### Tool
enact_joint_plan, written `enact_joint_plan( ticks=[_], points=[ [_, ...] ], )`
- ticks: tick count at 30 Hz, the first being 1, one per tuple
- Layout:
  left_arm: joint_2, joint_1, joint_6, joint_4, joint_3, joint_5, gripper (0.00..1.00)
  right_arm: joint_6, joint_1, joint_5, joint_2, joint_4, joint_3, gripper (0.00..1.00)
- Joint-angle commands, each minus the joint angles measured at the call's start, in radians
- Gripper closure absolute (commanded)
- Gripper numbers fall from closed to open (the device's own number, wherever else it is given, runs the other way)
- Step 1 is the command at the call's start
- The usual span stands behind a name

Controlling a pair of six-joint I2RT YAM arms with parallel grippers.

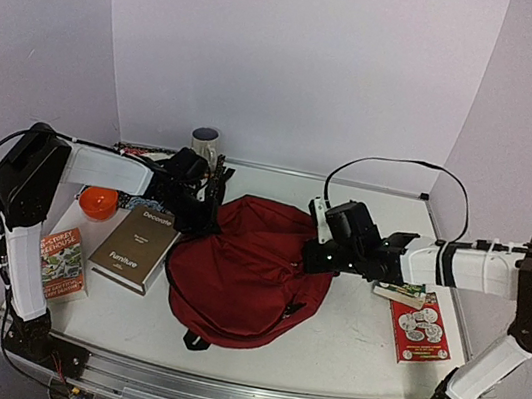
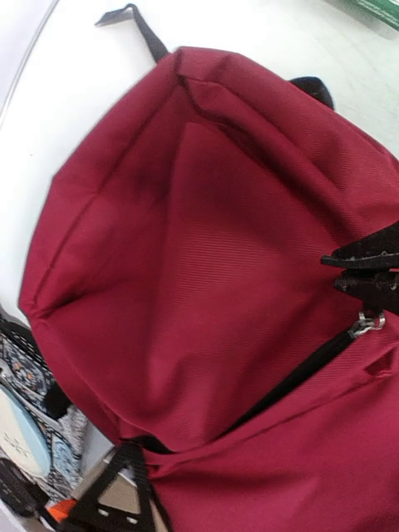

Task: Pack the student bag
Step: Zip the lower front pocket of the student bag.

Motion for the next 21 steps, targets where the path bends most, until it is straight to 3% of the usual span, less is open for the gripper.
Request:
enact_joint_plan(
  ticks=[1,7,12,21],
  points=[
    [-0.046,-0.007,0.05,0.052,0.02,-0.112,0.95,-0.047,-0.049,0.029,0.081,-0.024,0.096,0.99],
    [0.04,-0.021,0.07,0.097,0.123,-0.142,0.93,-0.07,-0.104,0.016,0.137,-0.024,0.177,0.98],
    [0.048,-0.022,0.097,0.113,0.166,-0.242,0.83,-0.072,-0.11,-0.048,0.104,-0.049,0.2,0.8],
    [-0.116,-0.092,0.23,0.131,0.041,-0.404,0.33,0.042,-0.109,-0.189,-0.084,-0.115,0.009,0.61]
  ],
)
